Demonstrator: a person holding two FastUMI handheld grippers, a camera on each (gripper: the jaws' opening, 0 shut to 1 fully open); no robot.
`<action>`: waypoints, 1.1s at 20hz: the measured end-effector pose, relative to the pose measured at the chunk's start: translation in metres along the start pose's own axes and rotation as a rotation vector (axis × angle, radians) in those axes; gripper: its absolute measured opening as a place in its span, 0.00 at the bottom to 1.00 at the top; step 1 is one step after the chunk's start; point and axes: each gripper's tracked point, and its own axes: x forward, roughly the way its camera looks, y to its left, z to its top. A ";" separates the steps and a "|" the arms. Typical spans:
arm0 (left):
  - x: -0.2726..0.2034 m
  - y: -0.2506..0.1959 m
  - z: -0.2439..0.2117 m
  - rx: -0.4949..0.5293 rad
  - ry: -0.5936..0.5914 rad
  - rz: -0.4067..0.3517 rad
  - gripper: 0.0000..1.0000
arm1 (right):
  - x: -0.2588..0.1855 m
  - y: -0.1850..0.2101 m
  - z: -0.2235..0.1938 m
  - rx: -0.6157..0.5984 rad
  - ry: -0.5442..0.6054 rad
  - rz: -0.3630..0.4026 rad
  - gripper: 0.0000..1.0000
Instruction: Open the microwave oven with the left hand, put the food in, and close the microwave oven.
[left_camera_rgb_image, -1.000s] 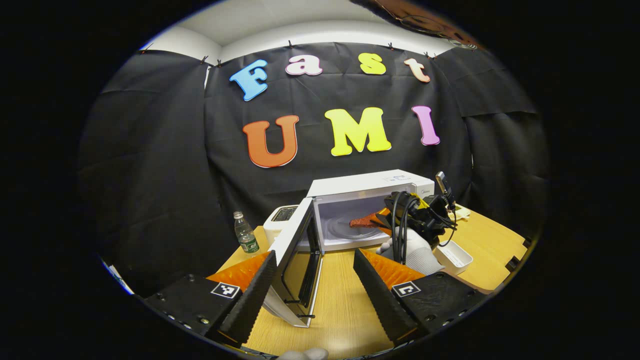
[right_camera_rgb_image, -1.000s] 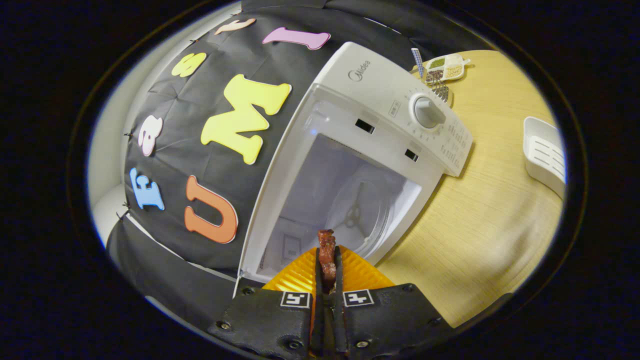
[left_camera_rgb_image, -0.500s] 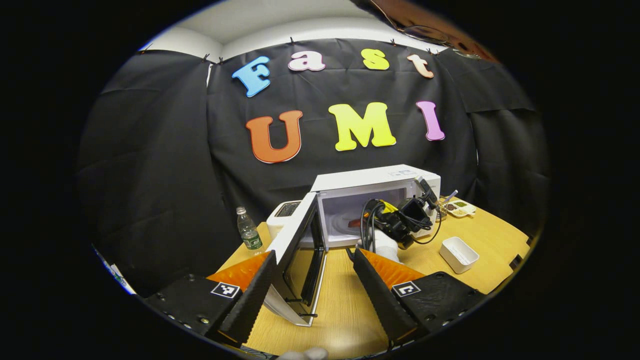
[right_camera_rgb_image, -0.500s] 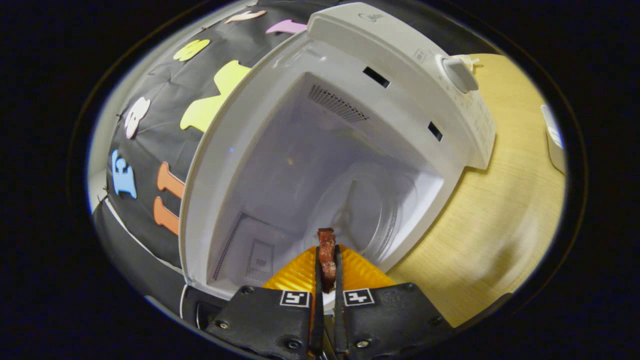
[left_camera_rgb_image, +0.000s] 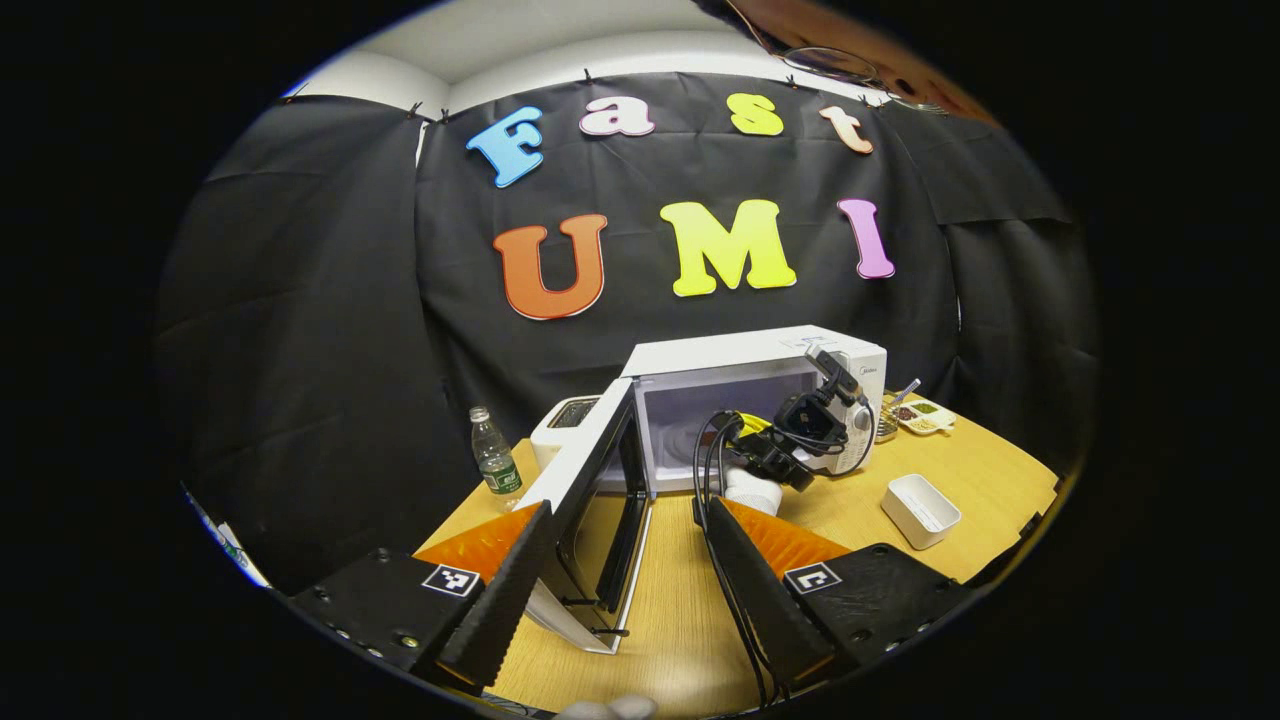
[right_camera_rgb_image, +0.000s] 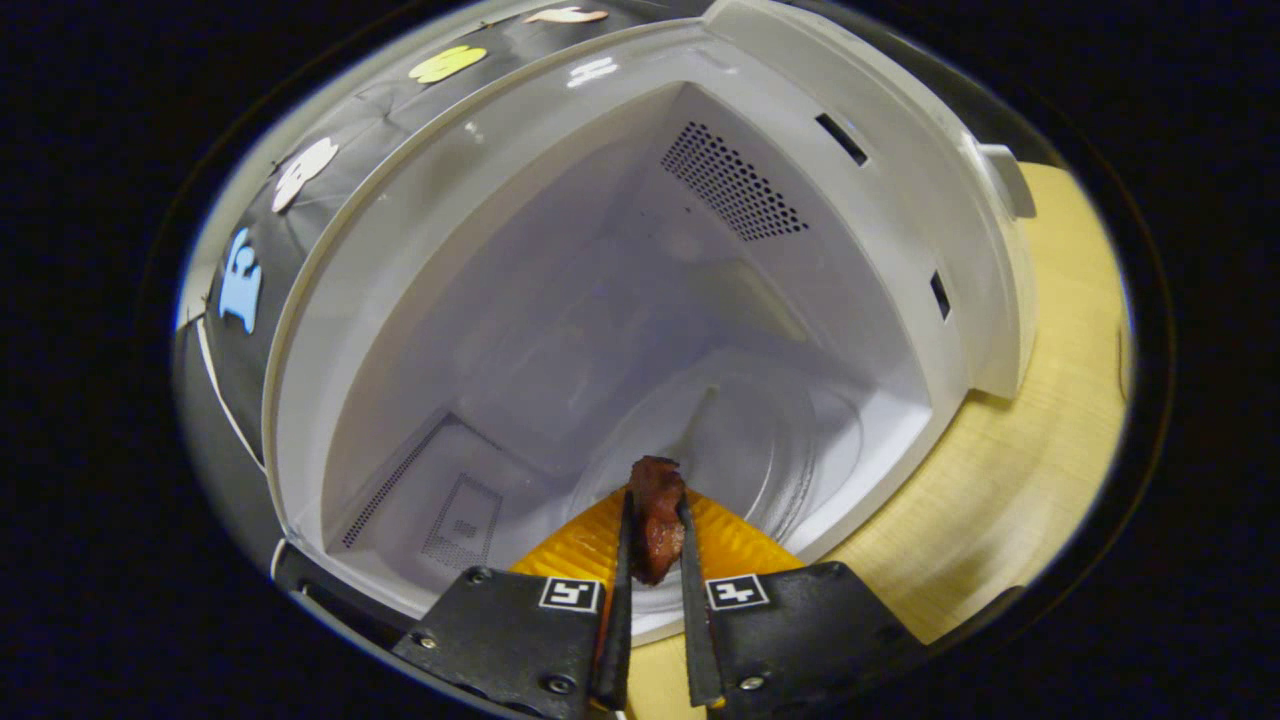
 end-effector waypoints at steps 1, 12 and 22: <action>0.001 0.000 -0.001 0.000 0.002 0.002 0.95 | 0.001 0.000 0.001 -0.060 -0.004 0.000 0.19; 0.009 0.006 0.005 -0.009 -0.008 0.004 0.95 | -0.026 -0.006 0.017 -0.461 -0.011 -0.033 0.86; -0.008 0.021 0.039 -0.006 -0.031 -0.008 0.94 | -0.165 0.015 0.072 -0.457 0.067 0.084 0.91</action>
